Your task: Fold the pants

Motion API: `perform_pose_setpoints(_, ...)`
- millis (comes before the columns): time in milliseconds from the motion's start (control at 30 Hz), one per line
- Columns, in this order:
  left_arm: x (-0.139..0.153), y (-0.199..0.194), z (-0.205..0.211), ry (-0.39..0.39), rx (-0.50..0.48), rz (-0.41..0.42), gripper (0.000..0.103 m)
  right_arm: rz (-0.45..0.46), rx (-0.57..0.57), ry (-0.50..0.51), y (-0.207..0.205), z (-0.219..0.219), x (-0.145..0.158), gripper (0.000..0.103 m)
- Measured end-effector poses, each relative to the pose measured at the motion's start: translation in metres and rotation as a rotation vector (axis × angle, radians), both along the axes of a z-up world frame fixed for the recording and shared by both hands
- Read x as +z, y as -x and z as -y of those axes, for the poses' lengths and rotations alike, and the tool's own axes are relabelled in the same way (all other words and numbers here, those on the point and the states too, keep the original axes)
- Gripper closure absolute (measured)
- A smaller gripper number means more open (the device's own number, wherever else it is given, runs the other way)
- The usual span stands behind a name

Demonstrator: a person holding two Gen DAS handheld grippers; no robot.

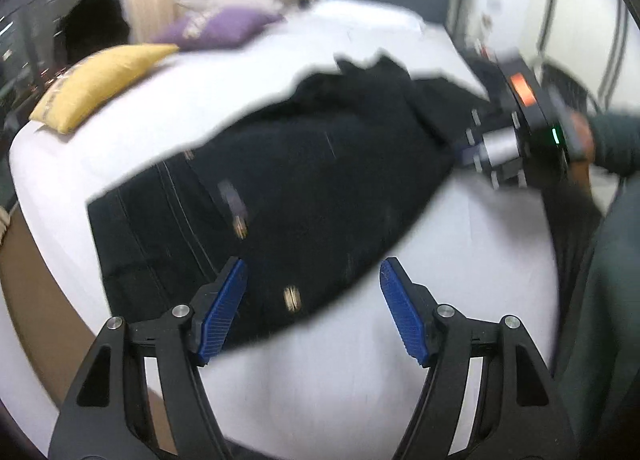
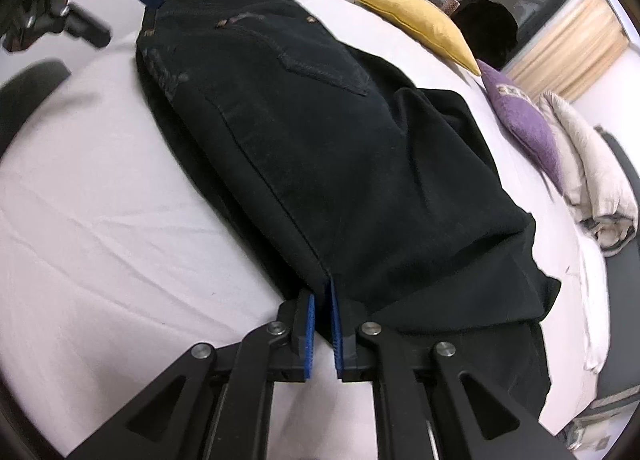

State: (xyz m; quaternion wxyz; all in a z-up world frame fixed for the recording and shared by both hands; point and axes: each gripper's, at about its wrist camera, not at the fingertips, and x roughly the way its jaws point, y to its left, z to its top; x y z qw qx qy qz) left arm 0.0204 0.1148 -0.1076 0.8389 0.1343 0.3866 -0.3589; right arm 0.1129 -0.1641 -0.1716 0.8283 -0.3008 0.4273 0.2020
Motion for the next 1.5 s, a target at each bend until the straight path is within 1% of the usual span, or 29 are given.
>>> perform_pose_setpoints(67,0.014,-0.014,0.002,0.085,0.035,0.004,0.035,-0.008,-0.028,-0.065,-0.003,0.007,0.015,0.092)
perform_pose_setpoints(100,0.019,-0.021,0.004,0.116,0.051,0.014,0.035,-0.006,-0.054,-0.117,-0.007,0.011,0.028,0.092)
perform_pose_setpoints(133,0.020,-0.030,0.007,0.136,0.081,0.014,0.035,0.000,-0.064,-0.142,-0.010,0.012,0.034,0.092)
perform_pose_setpoints(167,0.018,-0.038,0.009,0.147,0.102,0.007,0.035,0.020,-0.080,-0.192,-0.016,0.013,0.047,0.092)
perform_pose_setpoints(200,0.014,-0.045,0.011,0.156,0.122,0.002,0.035,0.029,-0.089,-0.226,-0.021,0.013,0.053,0.090)
perform_pose_setpoints(233,0.004,-0.053,0.015,0.156,0.147,-0.018,0.035,0.026,-0.108,-0.276,-0.030,0.013,0.058,0.087)
perform_pose_setpoints(267,-0.006,-0.062,0.018,0.138,0.173,-0.048,0.035,0.015,-0.119,-0.301,-0.034,0.012,0.058,0.086)
perform_pose_setpoints(333,-0.033,-0.073,0.023,0.070,0.213,-0.098,0.035,-0.017,-0.136,-0.352,-0.045,0.009,0.050,0.086)
perform_pose_setpoints(367,-0.045,-0.074,0.025,0.039,0.212,-0.122,0.035,-0.034,-0.146,-0.351,-0.050,0.008,0.043,0.086)
perform_pose_setpoints(400,-0.058,-0.072,0.029,-0.009,0.205,-0.132,0.035,-0.065,-0.160,-0.335,-0.053,0.009,0.034,0.086)
perform_pose_setpoints(467,-0.063,-0.062,0.031,-0.031,0.194,-0.083,0.035,-0.128,-0.182,-0.313,-0.052,0.014,0.020,0.085)
perform_pose_setpoints(500,-0.062,-0.061,0.031,-0.033,0.196,-0.085,0.035,-0.167,-0.205,-0.286,-0.050,0.019,0.010,0.085)
perform_pose_setpoints(533,-0.060,-0.062,0.032,-0.032,0.197,-0.089,0.035,-0.187,-0.224,-0.272,-0.045,0.027,0.004,0.085)
perform_pose_setpoints(633,-0.054,-0.062,0.036,-0.053,0.190,-0.082,0.035,-0.221,-0.244,-0.260,-0.030,0.045,0.002,0.085)
perform_pose_setpoints(733,-0.047,-0.060,0.041,-0.073,0.180,-0.059,0.035,-0.265,-0.252,-0.216,-0.021,0.056,0.007,0.085)
perform_pose_setpoints(800,-0.049,-0.059,0.041,-0.084,0.190,-0.064,0.035,-0.307,-0.256,-0.225,-0.016,0.064,0.010,0.085)
perform_pose_setpoints(833,-0.052,-0.058,0.040,-0.084,0.198,-0.069,0.035,-0.307,-0.254,-0.239,-0.014,0.068,0.017,0.085)
perform_pose_setpoints(933,-0.049,-0.054,0.041,-0.075,0.213,-0.058,0.035,-0.227,-0.242,-0.333,-0.018,0.072,0.052,0.085)
perform_pose_setpoints(1000,-0.043,-0.053,0.043,-0.060,0.207,-0.040,0.035,-0.153,-0.246,-0.452,-0.034,0.069,0.081,0.085)
perform_pose_setpoints(1067,-0.030,-0.048,0.047,-0.052,0.193,0.007,0.035,-0.124,-0.236,-0.550,-0.056,0.060,0.093,0.082)
perform_pose_setpoints(1133,-0.018,-0.048,0.054,-0.048,0.190,0.046,0.035,-0.121,-0.232,-0.575,-0.075,0.050,0.086,0.082)
perform_pose_setpoints(1167,-0.016,-0.051,0.056,-0.045,0.201,0.047,0.035,-0.132,-0.249,-0.575,-0.085,0.047,0.077,0.082)
perform_pose_setpoints(1233,-0.022,-0.060,0.055,-0.043,0.242,0.022,0.035,-0.199,-0.285,-0.595,-0.100,0.047,0.053,0.082)
perform_pose_setpoints(1267,-0.030,-0.066,0.053,-0.049,0.265,-0.008,0.035,-0.235,-0.335,-0.547,-0.103,0.050,0.032,0.082)
perform_pose_setpoints(1333,-0.050,-0.074,0.048,-0.070,0.305,-0.080,0.035,-0.283,-0.386,-0.477,-0.100,0.058,0.006,0.082)
perform_pose_setpoints(1367,-0.056,-0.075,0.044,-0.061,0.317,-0.094,0.035,-0.281,-0.400,-0.487,-0.089,0.069,-0.003,0.083)
perform_pose_setpoints(1400,-0.056,-0.074,0.042,-0.047,0.320,-0.087,0.035,-0.271,-0.398,-0.507,-0.080,0.076,-0.005,0.083)
perform_pose_setpoints(1500,-0.051,-0.071,0.043,-0.051,0.325,-0.076,0.035,-0.280,-0.419,-0.504,-0.059,0.097,-0.004,0.083)
